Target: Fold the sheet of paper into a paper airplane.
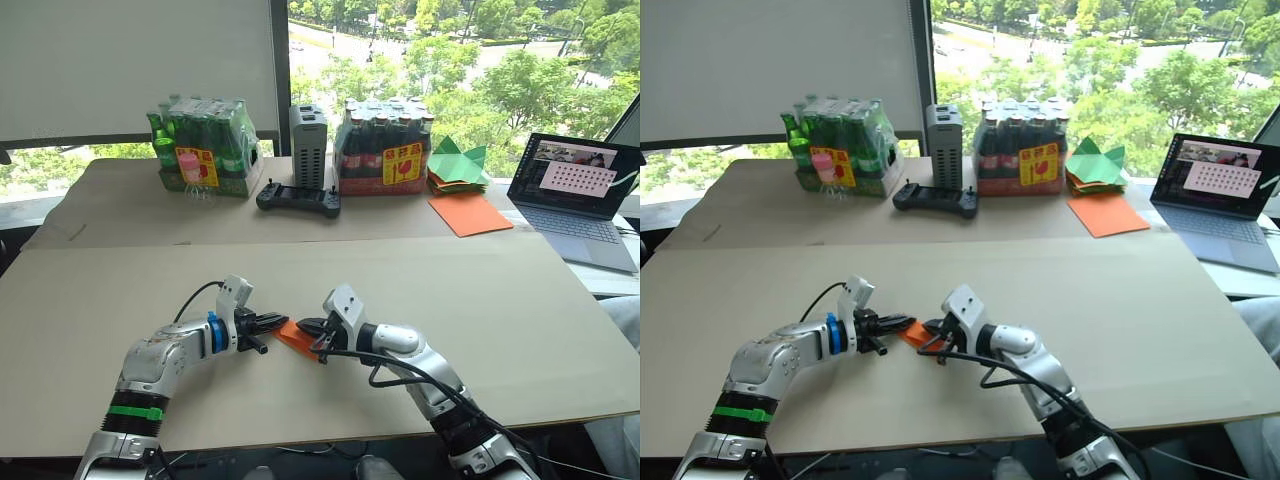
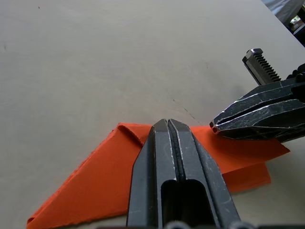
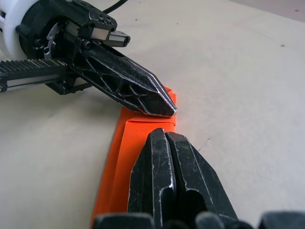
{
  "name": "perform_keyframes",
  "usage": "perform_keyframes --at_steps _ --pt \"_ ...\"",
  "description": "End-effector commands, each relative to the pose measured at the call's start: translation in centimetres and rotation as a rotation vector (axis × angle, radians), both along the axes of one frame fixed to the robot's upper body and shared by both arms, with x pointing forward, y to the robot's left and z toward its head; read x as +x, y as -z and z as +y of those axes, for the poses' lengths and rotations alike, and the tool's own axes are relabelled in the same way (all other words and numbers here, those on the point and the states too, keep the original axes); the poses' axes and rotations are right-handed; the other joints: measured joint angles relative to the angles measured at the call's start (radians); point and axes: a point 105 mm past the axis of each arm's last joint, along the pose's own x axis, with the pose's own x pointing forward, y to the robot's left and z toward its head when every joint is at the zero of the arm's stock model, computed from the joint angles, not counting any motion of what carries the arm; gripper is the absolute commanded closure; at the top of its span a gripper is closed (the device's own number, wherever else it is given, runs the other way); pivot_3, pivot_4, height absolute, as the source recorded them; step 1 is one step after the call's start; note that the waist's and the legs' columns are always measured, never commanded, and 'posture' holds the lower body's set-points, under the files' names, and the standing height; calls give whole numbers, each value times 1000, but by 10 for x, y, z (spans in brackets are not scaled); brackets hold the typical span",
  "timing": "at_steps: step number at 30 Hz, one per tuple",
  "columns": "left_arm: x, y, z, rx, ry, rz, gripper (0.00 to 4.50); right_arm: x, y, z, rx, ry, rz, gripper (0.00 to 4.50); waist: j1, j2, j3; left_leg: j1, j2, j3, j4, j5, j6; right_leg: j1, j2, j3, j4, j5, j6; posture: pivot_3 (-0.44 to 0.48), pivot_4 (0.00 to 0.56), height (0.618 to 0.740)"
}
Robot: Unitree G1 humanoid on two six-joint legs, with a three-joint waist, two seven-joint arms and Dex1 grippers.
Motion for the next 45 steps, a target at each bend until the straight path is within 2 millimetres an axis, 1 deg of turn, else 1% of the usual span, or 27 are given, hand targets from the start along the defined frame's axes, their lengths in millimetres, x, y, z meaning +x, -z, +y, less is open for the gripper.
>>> perform_keyframes --at_steps 1,6,10,17,20,24,29,36,41,45 --pt "-6 18 1 38 -8 62 4500 -1 -5 5 -15 -28 -48 4455 -1 0 0 0 0 0 0 0 0 0 0 0 0 0 0 0 150 740" --pt "-7 18 1 36 -7 62 4500 -5 9 3 -78 -36 -35 4455 -2 0 0 0 0 0 0 0 0 0 0 0 0 0 1 0 150 740" --pt "-7 18 1 38 -6 62 4500 -7 23 -5 -121 -7 -9 4455 -2 0 0 0 0 0 0 0 0 0 0 0 0 0 1 0 150 740" --pt "-8 18 2 40 -6 62 4500 -8 37 -19 -152 57 36 4455 -1 0 0 1 0 0 0 0 0 1 0 0 0 -1 1 0 150 740" --pt "-8 17 1 38 -5 62 4500 -11 40 -27 -155 74 51 4455 0 0 0 1 0 0 0 0 0 1 0 0 0 -1 2 0 150 740" --pt "-9 14 -4 30 8 56 4500 -13 43 -35 -168 95 63 4455 4 0 0 1 0 0 0 0 0 1 0 0 -1 -2 3 0 150 740" --pt "-9 4 -19 3 39 32 4500 -14 44 -35 -175 96 64 4455 11 0 0 1 0 0 0 0 0 1 0 0 -1 -2 4 0 150 740" --pt "-7 -4 -31 -12 55 13 4500 -13 44 -34 -173 97 64 4455 10 0 0 0 0 0 0 0 0 1 0 0 -2 -2 4 0 150 740" --pt "-6 3 -30 17 50 20 4500 -13 43 -33 -174 95 61 4455 11 0 0 0 0 0 0 0 0 1 0 0 -2 -2 4 0 150 740" --pt "-1 10 -19 39 10 29 4500 -13 43 -33 -174 93 62 4455 11 0 0 1 0 0 0 0 0 1 0 0 -2 -2 4 0 150 740"
